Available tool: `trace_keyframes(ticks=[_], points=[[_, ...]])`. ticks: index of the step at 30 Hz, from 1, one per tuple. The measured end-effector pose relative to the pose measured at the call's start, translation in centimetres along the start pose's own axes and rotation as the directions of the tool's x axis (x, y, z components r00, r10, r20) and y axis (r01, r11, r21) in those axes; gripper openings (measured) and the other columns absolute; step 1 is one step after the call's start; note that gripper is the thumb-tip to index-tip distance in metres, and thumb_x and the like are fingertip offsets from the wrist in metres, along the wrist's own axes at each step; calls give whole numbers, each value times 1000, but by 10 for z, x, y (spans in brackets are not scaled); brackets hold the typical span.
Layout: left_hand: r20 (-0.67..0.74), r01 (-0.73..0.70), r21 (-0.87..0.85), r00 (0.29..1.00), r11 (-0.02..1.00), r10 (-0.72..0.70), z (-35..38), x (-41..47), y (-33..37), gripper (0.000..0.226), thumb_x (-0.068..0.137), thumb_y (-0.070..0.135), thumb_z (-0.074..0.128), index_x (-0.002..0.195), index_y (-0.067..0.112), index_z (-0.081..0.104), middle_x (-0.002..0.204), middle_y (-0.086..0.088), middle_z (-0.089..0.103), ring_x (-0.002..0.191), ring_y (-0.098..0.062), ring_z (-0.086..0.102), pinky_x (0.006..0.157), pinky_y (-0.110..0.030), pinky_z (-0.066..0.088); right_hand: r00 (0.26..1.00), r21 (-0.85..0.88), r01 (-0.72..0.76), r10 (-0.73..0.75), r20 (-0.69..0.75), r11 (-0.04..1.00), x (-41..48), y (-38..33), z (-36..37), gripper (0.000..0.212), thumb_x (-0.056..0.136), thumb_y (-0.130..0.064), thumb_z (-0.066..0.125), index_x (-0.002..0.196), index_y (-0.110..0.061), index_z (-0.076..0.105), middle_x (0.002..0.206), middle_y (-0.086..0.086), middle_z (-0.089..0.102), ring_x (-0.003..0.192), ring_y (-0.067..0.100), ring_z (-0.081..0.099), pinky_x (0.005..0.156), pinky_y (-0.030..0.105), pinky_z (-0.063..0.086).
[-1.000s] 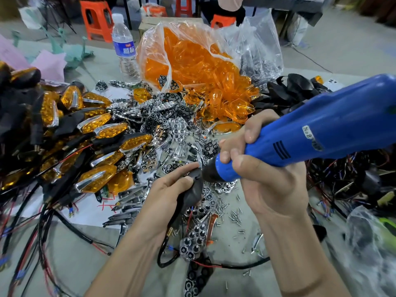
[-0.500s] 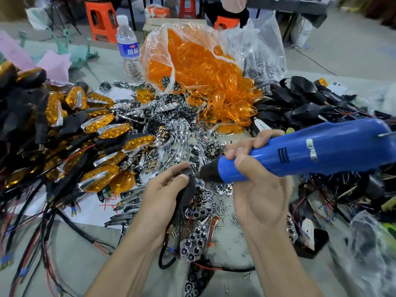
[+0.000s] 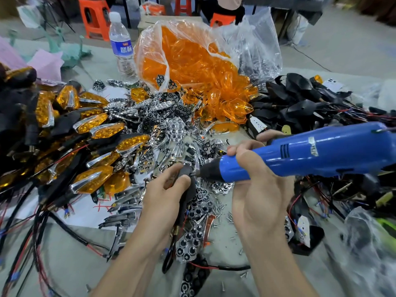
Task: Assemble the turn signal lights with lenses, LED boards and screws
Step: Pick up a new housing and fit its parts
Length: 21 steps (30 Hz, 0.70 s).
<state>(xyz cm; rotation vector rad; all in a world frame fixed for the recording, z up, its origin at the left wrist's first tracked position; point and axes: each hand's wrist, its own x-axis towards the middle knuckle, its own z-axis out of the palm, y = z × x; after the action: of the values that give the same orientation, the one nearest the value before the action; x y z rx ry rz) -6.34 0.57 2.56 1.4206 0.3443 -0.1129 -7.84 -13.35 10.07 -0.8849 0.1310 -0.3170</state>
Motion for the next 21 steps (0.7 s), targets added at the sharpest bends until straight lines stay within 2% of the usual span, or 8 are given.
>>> trace_keyframes(ticks=[1,3,6,9,10,14,17,21], points=[[11,21,-32,1000,999,-21,-1,-1,0,26,97,18,69,109,40,77,97,4,80,78,-12,75,62,-22,57,999,-40,26,-24,47,999,4,0,-2,32,86,2,68,116,7,59,101,23,55,83,23,61,86,35,54],[51,50,-96,998,994,-45,-5,1,1,23,91,17,75,103,36,80,99,0,81,78,-11,74,58,-19,55,988,17,130,-131,85,991,8,1,-5,31,80,8,61,104,-12,58,84,17,53,81,27,59,90,39,53],[143,157,-213,981,964,-128,-13,5,6,25,71,26,81,96,26,83,95,-5,78,79,-14,71,62,-28,55,989,163,113,-127,79,980,14,4,-11,35,81,8,59,106,-15,51,79,7,54,80,26,60,94,41,53],[241,240,-336,957,911,-163,-14,6,6,18,80,18,76,96,10,81,99,-18,76,82,-23,75,64,-35,62,994,209,79,-94,62,975,16,10,-17,35,81,9,58,105,-15,51,77,6,52,77,24,60,90,37,54],[249,246,-308,953,919,-171,-13,5,7,16,89,23,71,94,12,81,98,-18,76,81,-25,75,63,-35,62,994,211,75,-90,63,975,15,9,-19,34,81,8,58,104,-16,51,76,6,52,77,24,60,89,36,55],[137,205,-187,974,961,-181,-8,2,7,50,105,53,47,101,10,72,80,-15,71,58,-25,63,46,-30,53,988,181,75,-98,121,981,14,10,-24,37,73,11,61,99,-14,51,76,7,54,78,26,58,91,39,53],[64,140,-58,989,988,-136,-6,0,6,48,109,45,41,99,8,70,74,-15,72,48,-23,56,40,-24,42,960,176,63,-107,258,982,14,4,-25,38,64,9,64,92,-12,49,78,8,55,77,27,56,91,40,52],[60,127,-46,990,991,-124,-6,-2,8,45,108,40,41,94,8,69,74,-16,72,44,-21,53,37,-25,40,914,156,88,-143,380,984,13,-2,-19,37,63,9,62,91,-11,47,77,6,56,76,28,55,91,40,51]])
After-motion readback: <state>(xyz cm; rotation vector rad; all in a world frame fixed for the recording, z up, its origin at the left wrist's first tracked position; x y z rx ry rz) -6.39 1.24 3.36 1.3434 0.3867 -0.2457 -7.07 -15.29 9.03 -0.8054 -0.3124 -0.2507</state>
